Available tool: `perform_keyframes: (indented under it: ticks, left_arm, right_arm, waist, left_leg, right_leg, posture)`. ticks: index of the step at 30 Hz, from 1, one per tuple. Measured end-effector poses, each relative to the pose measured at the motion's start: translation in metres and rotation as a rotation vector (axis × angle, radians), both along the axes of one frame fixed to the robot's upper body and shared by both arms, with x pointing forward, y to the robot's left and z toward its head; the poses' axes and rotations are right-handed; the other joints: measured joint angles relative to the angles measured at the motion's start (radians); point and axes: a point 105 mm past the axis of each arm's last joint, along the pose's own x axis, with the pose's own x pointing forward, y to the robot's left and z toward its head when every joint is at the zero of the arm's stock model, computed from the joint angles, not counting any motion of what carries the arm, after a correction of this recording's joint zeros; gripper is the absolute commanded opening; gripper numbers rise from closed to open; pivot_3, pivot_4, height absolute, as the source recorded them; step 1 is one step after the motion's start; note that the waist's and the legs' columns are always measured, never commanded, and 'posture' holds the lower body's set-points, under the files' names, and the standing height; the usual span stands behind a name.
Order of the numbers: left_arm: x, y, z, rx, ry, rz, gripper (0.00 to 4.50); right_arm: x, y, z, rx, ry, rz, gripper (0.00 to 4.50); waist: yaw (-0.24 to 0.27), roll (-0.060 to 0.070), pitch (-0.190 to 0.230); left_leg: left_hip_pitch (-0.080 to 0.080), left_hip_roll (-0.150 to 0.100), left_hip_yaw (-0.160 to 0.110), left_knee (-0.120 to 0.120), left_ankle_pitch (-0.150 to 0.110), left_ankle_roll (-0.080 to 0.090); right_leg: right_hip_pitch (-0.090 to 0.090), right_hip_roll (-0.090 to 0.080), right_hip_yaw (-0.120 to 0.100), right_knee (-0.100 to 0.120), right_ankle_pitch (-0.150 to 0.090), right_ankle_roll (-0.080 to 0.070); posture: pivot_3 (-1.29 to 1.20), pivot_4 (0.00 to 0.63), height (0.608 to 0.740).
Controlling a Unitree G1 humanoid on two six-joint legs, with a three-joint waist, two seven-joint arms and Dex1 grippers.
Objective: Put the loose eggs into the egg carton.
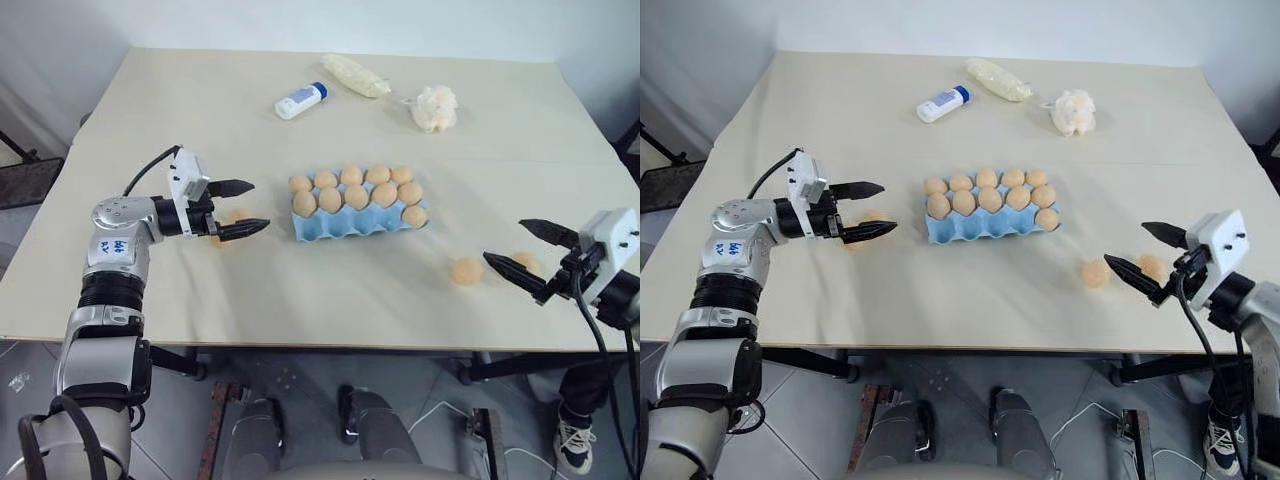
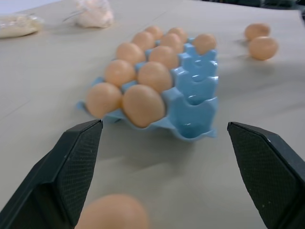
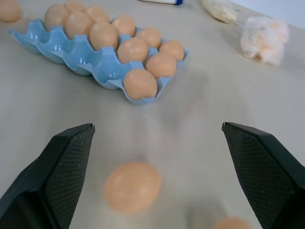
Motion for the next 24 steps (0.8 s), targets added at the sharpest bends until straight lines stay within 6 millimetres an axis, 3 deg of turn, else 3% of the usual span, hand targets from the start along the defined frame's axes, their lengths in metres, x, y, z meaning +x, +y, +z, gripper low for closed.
perform_keyframes:
  ticks: [5, 10, 15, 24]
  left_arm:
    - [-0.009, -0.011, 0.001, -0.041, 0.010, -0.125, 4.47]
    - [-0.014, -0.016, 0.002, -0.075, 0.016, -0.220, 4.47]
    - [-0.013, -0.014, 0.006, -0.098, 0.000, -0.222, 4.47]
    - [-0.014, -0.009, 0.006, -0.097, -0.005, -0.210, 4.47]
  right_arm:
    - [-0.036, 0.012, -0.009, 0.042, 0.037, -0.072, 4.50]
    - [-0.053, 0.025, -0.015, 0.080, 0.041, -0.136, 4.50]
    - [-0.049, 0.032, -0.020, 0.094, 0.036, -0.182, 4.50]
    - [-0.016, 0.036, -0.045, 0.108, 0.032, -0.273, 4.50]
  waist:
    - [-0.001, 0.000, 0.000]
    - [-0.008, 0.000, 0.000]
    - [-0.007, 0.000, 0.000]
    - [-0.008, -0.001, 0.000]
  left_leg:
    - [0.001, 0.000, 0.000, 0.001, 0.000, 0.000]
    - [0.001, 0.000, 0.001, 0.002, -0.001, -0.002]
    - [0.001, -0.001, 0.001, 0.003, -0.001, -0.001]
    - [0.000, -0.001, 0.001, 0.001, 0.002, 0.004]
  right_leg:
    - [0.002, 0.000, 0.000, -0.001, 0.000, 0.000]
    - [0.003, 0.001, 0.002, -0.004, -0.004, -0.008]
    - [0.004, 0.000, 0.002, -0.007, -0.004, -0.009]
    - [0.003, 0.000, 0.003, -0.008, -0.004, -0.009]
  posture:
    - [0.00, 0.150, 0.740]
    - [0.00, 0.150, 0.740]
    - [0.00, 0.150, 0.740]
    - [0.00, 0.150, 0.740]
